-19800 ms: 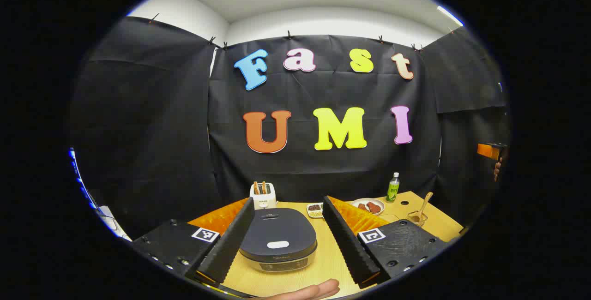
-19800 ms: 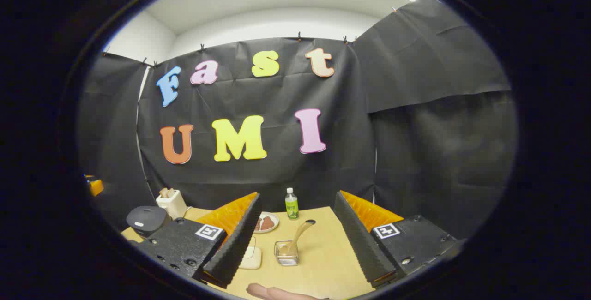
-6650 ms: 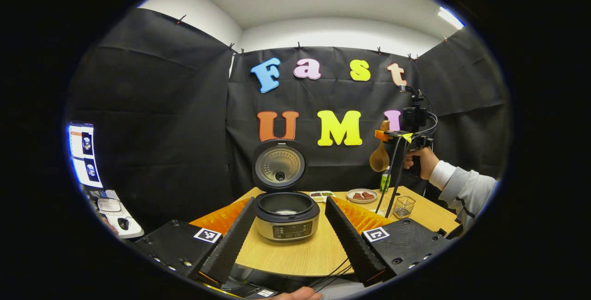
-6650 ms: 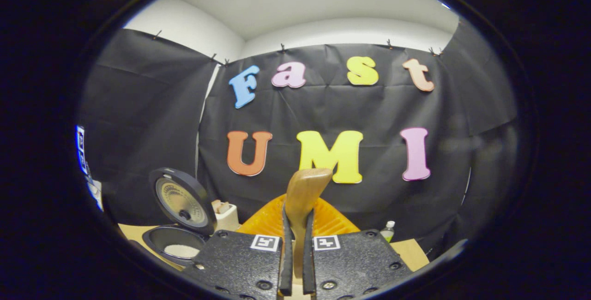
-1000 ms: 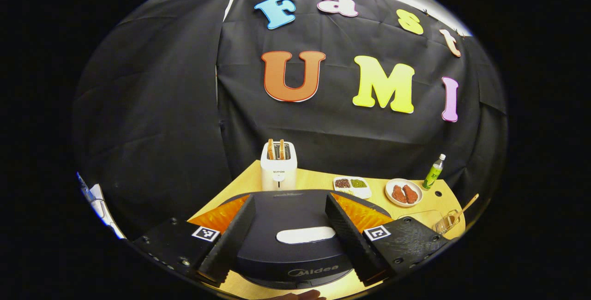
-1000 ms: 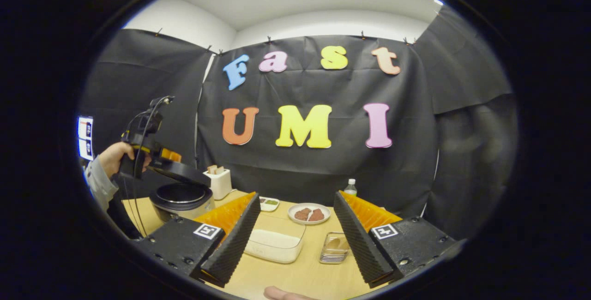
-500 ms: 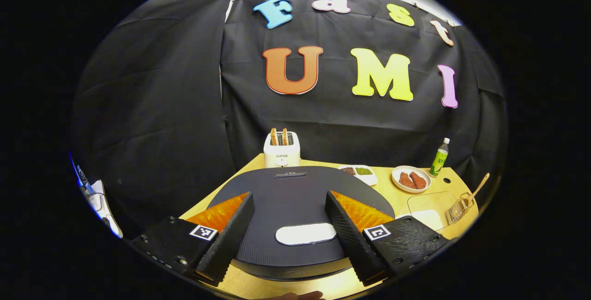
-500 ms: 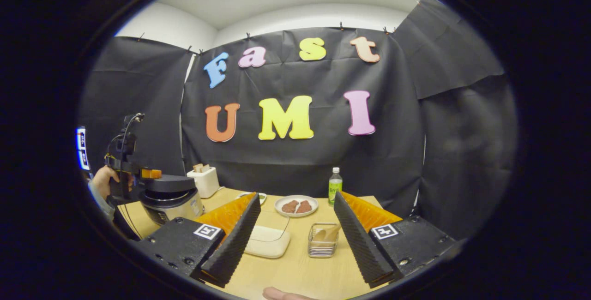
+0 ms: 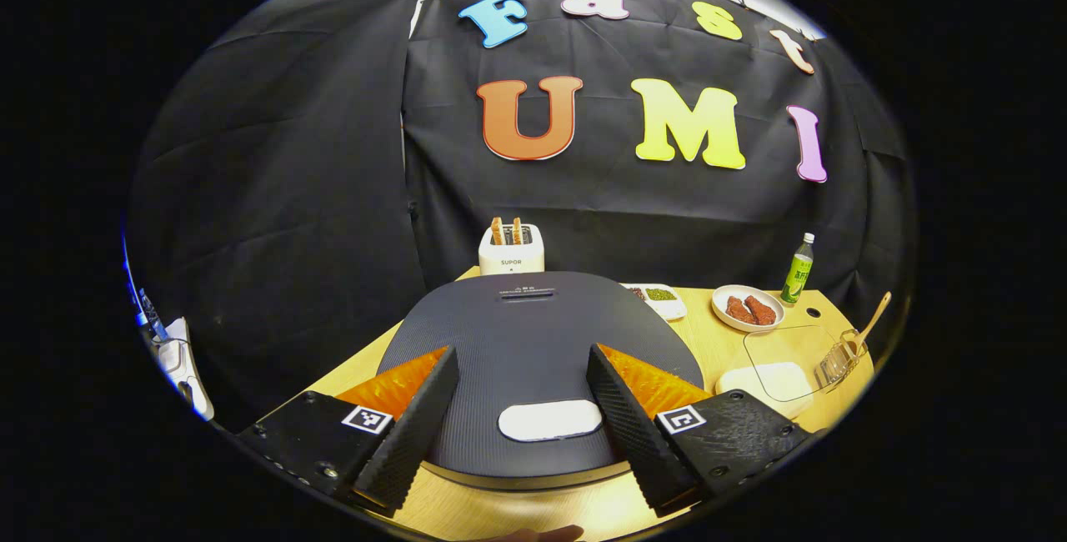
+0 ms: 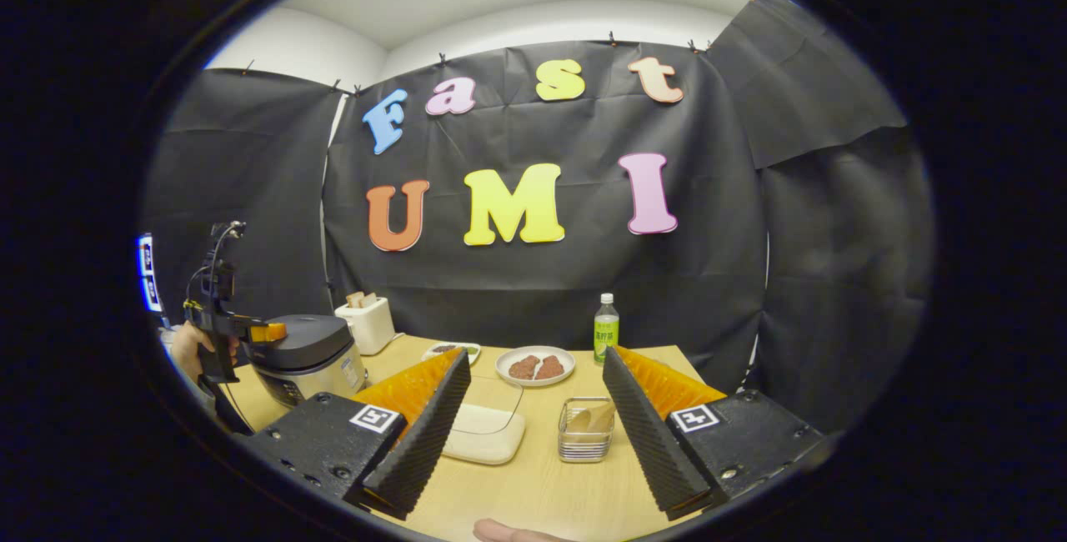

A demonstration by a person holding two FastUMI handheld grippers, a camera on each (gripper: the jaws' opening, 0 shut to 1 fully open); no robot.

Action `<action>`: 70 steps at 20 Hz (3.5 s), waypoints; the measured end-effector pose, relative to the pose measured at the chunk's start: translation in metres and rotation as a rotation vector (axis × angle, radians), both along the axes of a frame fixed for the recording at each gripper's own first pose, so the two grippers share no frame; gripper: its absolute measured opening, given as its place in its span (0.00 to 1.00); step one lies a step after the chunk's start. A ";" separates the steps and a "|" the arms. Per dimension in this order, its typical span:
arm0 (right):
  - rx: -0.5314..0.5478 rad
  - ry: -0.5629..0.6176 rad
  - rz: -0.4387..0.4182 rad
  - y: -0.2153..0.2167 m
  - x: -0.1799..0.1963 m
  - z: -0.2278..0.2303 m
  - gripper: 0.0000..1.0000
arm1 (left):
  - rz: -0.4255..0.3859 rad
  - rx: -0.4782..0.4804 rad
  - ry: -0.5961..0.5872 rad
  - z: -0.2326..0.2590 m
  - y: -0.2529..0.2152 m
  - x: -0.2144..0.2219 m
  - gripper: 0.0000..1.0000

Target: Close the left gripper, press the button to open the rice cooker; take a wooden spoon from the chopstick holder with the right hand, scoop a spoonful of rice and pour it into the rice cooker, then put the wooden spoon back into the chopstick holder.

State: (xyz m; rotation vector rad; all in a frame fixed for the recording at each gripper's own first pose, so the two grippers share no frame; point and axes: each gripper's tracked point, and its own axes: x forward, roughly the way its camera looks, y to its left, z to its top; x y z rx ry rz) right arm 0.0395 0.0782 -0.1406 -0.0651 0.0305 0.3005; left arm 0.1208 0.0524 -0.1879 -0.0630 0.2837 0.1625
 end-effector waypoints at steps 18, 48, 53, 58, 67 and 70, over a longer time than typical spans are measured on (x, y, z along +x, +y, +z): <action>-0.034 0.041 0.004 0.061 0.004 0.006 1.00 | 0.021 0.038 -0.270 -0.007 -0.006 -0.010 0.99; -0.029 -0.077 -0.099 -0.030 -0.029 0.045 1.00 | -0.170 0.022 -0.361 0.139 -0.070 -0.166 0.94; -0.043 -0.118 -0.103 -0.051 -0.031 0.049 1.00 | -0.188 0.035 -0.350 0.134 -0.087 -0.163 0.94; -0.046 -0.097 -0.116 -0.071 -0.015 0.039 1.00 | -0.173 0.054 -0.301 0.122 -0.100 -0.144 0.94; -0.062 -0.104 -0.091 -0.066 -0.004 0.042 1.00 | -0.143 0.073 -0.309 0.122 -0.100 -0.135 0.95; -0.037 -0.099 -0.069 -0.058 -0.004 0.041 1.00 | -0.146 0.066 -0.319 0.123 -0.105 -0.132 0.95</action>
